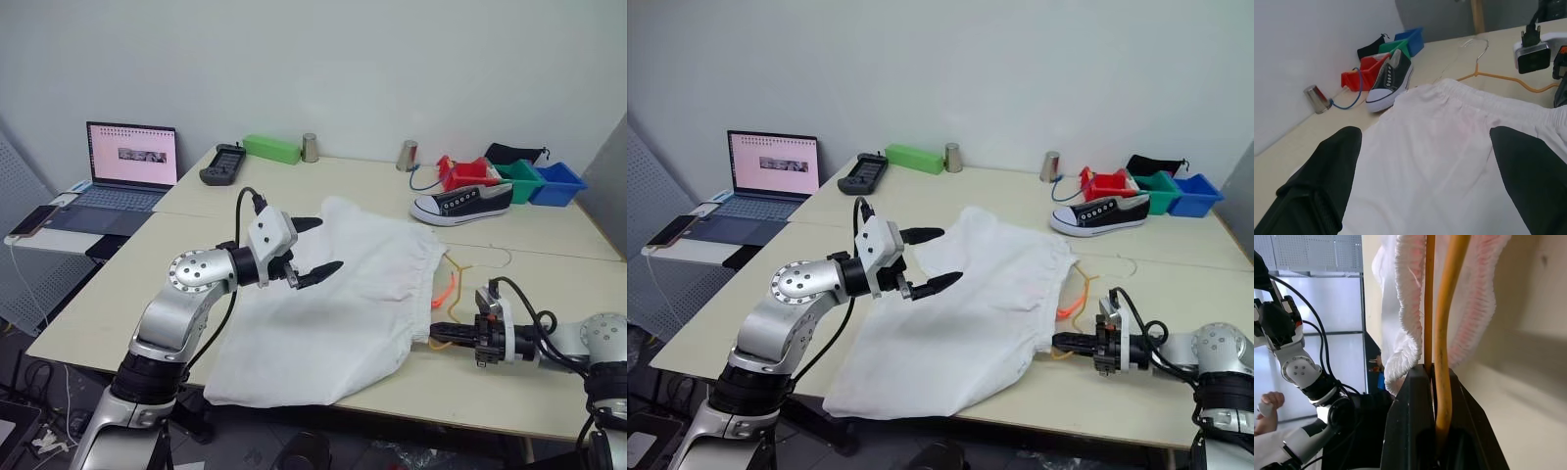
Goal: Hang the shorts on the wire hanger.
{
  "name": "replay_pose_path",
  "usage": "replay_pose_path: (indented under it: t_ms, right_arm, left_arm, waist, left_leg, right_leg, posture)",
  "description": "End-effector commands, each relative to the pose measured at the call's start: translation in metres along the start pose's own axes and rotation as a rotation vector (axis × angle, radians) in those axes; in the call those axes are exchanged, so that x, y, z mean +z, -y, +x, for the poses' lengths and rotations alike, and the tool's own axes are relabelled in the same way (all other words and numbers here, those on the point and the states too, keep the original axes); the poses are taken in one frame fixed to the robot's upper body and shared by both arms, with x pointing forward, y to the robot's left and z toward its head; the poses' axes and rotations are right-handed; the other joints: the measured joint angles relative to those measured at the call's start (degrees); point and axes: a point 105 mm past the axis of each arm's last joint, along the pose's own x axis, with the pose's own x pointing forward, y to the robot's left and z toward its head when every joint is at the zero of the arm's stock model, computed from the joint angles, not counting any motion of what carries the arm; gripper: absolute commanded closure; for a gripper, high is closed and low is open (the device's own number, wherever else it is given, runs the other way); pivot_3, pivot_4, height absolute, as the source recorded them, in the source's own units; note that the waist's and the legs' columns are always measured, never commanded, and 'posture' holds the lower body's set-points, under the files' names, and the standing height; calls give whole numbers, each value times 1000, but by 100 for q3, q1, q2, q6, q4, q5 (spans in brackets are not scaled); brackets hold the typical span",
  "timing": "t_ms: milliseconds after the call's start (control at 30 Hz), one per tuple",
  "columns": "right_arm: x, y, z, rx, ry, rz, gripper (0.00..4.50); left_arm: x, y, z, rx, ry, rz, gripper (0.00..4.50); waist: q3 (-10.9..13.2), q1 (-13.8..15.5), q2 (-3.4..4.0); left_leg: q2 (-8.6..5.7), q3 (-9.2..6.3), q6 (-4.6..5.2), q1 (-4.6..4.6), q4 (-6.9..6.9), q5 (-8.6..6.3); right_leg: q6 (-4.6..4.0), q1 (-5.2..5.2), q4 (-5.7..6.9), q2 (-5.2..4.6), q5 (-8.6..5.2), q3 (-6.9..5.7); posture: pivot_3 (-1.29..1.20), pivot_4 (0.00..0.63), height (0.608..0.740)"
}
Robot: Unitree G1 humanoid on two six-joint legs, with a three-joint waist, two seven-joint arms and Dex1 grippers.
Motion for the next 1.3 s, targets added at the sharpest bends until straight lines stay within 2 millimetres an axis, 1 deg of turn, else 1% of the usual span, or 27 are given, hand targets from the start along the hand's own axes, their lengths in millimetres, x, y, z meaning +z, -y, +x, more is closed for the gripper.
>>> replay_pose_path:
  t_ms: [33, 100, 133, 200, 300, 367, 433, 500, 567, 600, 700, 767, 833, 933, 1067, 1100, 1167, 1233, 1300]
  right_arm:
    - [28, -46, -4, -163, 12, -536, 4500]
    - [39, -52, -3, -261, 0, -760, 4500]
    - [48, -55, -1, -313, 5, -857, 4500]
    - [64, -57, 3, -396, 27, -1009, 4500]
    - [89, -56, 9, -545, 66, -1227, 4500]
    - [99, -58, 13, -599, 81, -1323, 4500]
    - [112, -61, 21, -684, 120, -1440, 4500]
    - [119, -66, 31, -730, 154, -1520, 4500]
    - [121, -68, 36, -753, 154, -1569, 4500]
    - [120, -70, 42, -750, 158, -1593, 4500]
    - [116, -87, 65, -743, 185, -1681, 4500]
    - [114, -93, 72, -741, 197, -1714, 4500]
    - [113, -97, 74, -755, 205, -1748, 4500]
    - [109, -102, 75, -774, 202, -1796, 4500]
    - [105, -114, 76, -771, 238, -1814, 4500]
    - [104, -117, 76, -777, 243, -1835, 4500]
    - [103, -124, 75, -792, 251, -1881, 4500]
    - [103, -130, 74, -825, 245, -1963, 4500]
    - [103, -133, 74, -837, 259, -1984, 4500]
  left_arm:
    - [13, -9, -2, -16, 21, 40, 43]
    - [21, -22, -5, -20, 18, 55, 43]
    - [27, -32, -7, -21, 15, 71, 43]
    - [37, -49, -12, -30, -3, 118, 43]
    - [56, -76, -18, -41, -28, 196, 43]
    - [65, -86, -19, -58, -36, 231, 43]
    - [78, -95, -21, -103, -68, 306, 43]
    - [82, -101, -21, -142, -106, 366, 43]
    - [81, -106, -20, -160, -130, 397, 43]
    - [79, -109, -18, -169, -157, 428, 43]
    - [67, -121, -7, -179, -249, 549, 43]
    - [63, -124, -1, -180, -277, 591, 43]
    - [54, -125, 3, -198, -325, 640, 43]
    - [48, -127, 10, -196, -346, 673, 43]
    - [23, -124, 2, -264, -471, 708, 43]
    - [20, -124, 2, -264, -478, 712, 43]
    - [24, -128, 7, -219, -453, 719, 43]
    - [24, -128, 11, -206, -448, 723, 43]
    - [23, -128, 12, -204, -453, 729, 43]
  waist:
    - [9, -12, 29]
    - [12, -19, 24]
    - [12, -19, 21]
    - [12, -19, 17]
    - [12, -17, 17]
    - [13, -5, 16]
    - [17, 20, 11]
    - [22, 48, 3]
    - [22, 92, 4]
    - [22, 113, 4]
    - [22, 205, 4]
    - [22, 243, 4]
    - [22, 257, 4]
    - [21, 266, 3]
    - [21, 223, 3]
    - [22, 213, 3]
    - [22, 197, 3]
    - [22, 179, 2]
    - [21, 166, 2]
  left_leg:
    - [0, -2, 0, -11, 1, 0]
    - [-5, -4, 0, -28, 3, 0]
    - [-10, -2, 0, -33, 4, 0]
    - [-5, -5, 0, -36, 4, 0]
    - [-2, -8, 0, -49, 3, 0]
    - [-3, -8, 0, -61, 4, 0]
    - [-8, -2, -1, -74, 5, 0]
    - [-9, 2, -2, -83, 7, 0]
    - [-10, 5, -2, -86, 6, 0]
    - [-11, 3, -2, -87, 5, 0]
    - [-10, -1, -3, -86, 5, 0]
    - [-9, 0, -3, -85, 5, 0]
    - [-9, 0, -2, -89, 6, 0]
    - [-13, 1, -3, -97, 6, 0]
    - [-16, 5, -3, -100, 6, 0]
    - [-16, 7, -3, -99, 6, 0]
    - [-14, 5, -3, -99, 6, 0]
    - [-13, 3, -3, -97, 6, 0]
    - [-13, 2, -3, -94, 7, 0]
  right_leg:
    - [2, -10, 1, 0, 0, 0]
    - [8, -25, -1, 0, -1, -4]
    - [8, -24, -12, 6, -1, -18]
    - [7, -22, -21, 30, -1, -35]
    - [2, -26, -26, 41, -4, -39]
    - [0, -34, -28, 42, -4, -38]
    - [-27, -44, -28, 40, 12, -33]
    - [-30, -55, -27, 38, 14, -34]
    - [-31, -58, -25, 38, 15, -34]
    - [-31, -59, -25, 37, 15, -33]
    - [-33, -61, -21, 36, 15, -34]
    - [-37, -64, -17, 40, 18, -37]
    - [-37, -67, -14, 40, 18, -37]
    - [-36, -72, -17, 37, 19, -41]
    - [-34, -75, -18, 33, 20, -43]
    - [-35, -76, -16, 33, 20, -42]
    - [-35, -79, -9, 34, 20, -45]
    - [-36, -80, 0, 35, 20, -46]
    - [-35, -79, 4, 35, 19, -48]
  posture:
    - [421, 0, 740]
    - [414, 0, 740]
    - [417, 0, 740]
    - [425, 0, 740]
    - [440, 0, 740]
    - [447, 0, 740]
    - [455, 0, 740]
    - [464, 0, 740]
    - [464, 0, 740]
    - [462, 0, 740]
    - [454, 0, 740]
    - [446, 0, 740]
    - [432, 0, 740]
    - [412, 0, 740]
    - [390, 0, 740]
    - [388, 0, 740]
    - [385, 0, 740]
    - [381, 0, 740]
    - [379, 0, 740]
